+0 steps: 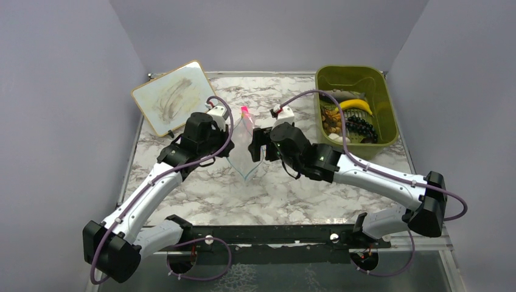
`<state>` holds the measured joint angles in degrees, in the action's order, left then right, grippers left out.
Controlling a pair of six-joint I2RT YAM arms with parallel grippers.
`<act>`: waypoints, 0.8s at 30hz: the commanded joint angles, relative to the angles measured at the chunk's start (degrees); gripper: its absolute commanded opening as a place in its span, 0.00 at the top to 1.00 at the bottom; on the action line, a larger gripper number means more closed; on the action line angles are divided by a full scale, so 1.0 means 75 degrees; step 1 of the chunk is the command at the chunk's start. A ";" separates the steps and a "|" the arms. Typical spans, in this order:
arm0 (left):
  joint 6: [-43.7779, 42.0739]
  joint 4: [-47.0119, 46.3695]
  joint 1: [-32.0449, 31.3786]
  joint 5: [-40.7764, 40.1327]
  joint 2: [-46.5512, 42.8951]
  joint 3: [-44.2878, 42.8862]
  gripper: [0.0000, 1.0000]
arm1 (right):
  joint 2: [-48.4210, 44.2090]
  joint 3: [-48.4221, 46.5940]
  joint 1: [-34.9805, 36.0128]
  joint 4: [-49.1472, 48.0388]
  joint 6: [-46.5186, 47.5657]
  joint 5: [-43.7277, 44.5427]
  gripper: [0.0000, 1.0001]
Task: Place the food in the zip-top bag and seal the zipper
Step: Open the zipper of the food storage bag, then pick up the fake fruit from the bin.
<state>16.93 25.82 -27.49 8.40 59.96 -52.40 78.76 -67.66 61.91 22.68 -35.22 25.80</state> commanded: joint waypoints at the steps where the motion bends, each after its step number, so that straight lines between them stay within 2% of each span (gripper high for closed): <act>1: -0.0352 -0.0605 0.0008 -0.0019 -0.0079 0.0247 1.00 | 0.0088 -0.0731 -0.0062 0.0589 0.0495 0.0204 0.16; 8: -0.0280 -0.0897 0.0011 0.0500 -0.0435 0.0543 1.00 | -0.0262 -0.1222 -0.0426 0.0632 0.1419 0.0150 0.18; 13: -0.0050 -0.0964 0.0015 0.0410 -0.0735 0.0632 1.00 | -0.0488 -0.1376 -0.0861 0.0799 0.1758 0.0759 0.22; 20: 0.0167 -0.0947 0.0009 0.0275 -0.0920 0.0664 1.00 | -0.0452 -0.1524 -0.2577 0.0832 0.2247 0.0381 0.30; 24: 0.0150 -0.0947 0.0005 0.0314 -0.0986 0.0699 1.00 | -0.0228 -0.1626 -0.3856 0.0903 0.2347 -0.0499 0.33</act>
<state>17.47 20.38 -27.49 10.24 53.82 -47.81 76.14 -77.62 40.10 28.10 -19.84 27.35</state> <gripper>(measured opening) 0.011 0.678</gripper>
